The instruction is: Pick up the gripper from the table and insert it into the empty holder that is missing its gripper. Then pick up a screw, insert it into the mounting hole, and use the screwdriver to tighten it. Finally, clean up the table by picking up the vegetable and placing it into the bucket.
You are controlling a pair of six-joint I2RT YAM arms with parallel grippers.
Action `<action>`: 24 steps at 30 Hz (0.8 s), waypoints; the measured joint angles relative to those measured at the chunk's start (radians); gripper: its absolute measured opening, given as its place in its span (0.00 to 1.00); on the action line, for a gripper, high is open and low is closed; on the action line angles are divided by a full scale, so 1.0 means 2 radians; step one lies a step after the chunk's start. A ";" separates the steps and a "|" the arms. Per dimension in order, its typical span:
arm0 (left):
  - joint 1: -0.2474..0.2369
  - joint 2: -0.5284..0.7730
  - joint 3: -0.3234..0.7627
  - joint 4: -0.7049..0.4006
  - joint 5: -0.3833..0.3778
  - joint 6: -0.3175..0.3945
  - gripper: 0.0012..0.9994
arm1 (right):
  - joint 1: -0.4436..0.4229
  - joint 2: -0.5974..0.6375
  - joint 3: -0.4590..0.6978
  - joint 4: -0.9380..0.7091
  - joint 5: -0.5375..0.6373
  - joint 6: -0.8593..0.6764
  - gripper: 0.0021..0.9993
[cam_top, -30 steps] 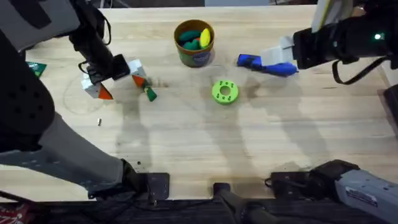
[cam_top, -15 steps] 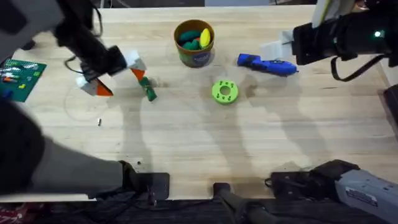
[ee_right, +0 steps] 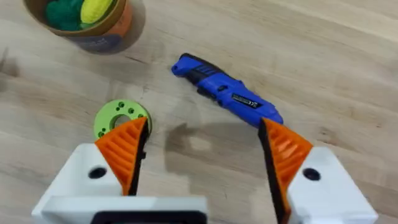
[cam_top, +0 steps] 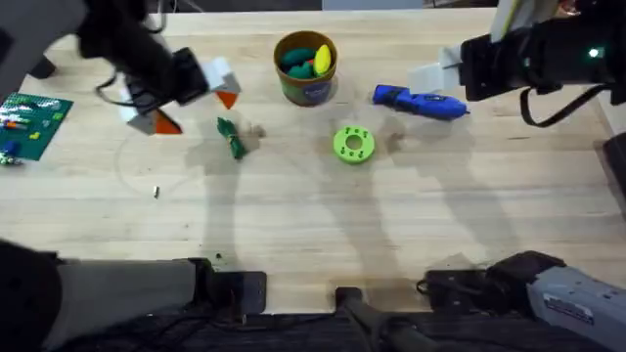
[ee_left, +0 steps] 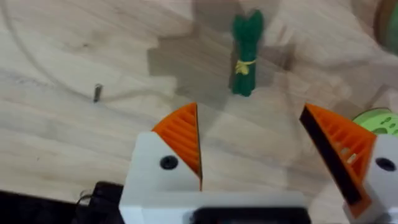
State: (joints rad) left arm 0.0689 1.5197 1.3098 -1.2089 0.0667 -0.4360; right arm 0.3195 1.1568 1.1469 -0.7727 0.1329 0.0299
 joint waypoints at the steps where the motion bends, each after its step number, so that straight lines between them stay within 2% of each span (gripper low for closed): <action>1: -0.010 0.006 0.000 0.006 -0.002 -0.006 0.98 | 0.000 0.000 0.000 0.000 0.000 0.000 0.97; 4: -0.033 0.031 0.000 0.020 -0.004 -0.023 0.98 | 0.000 0.000 0.000 0.001 0.000 0.000 0.97; 6: -0.040 0.054 0.000 0.027 -0.004 -0.033 0.98 | 0.000 0.000 0.000 0.001 0.000 0.000 0.97; 14: -0.040 0.151 0.000 0.045 -0.018 -0.048 0.98 | 0.000 0.000 0.000 0.001 0.000 -0.001 0.97; 24: -0.040 0.167 -0.007 0.081 -0.036 -0.048 0.98 | 0.000 0.000 0.000 0.001 0.000 -0.002 0.97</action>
State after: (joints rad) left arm -0.0102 1.8534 1.2966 -1.0475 -0.0054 -0.5316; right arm 0.3195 1.1568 1.1469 -0.7708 0.1329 0.0261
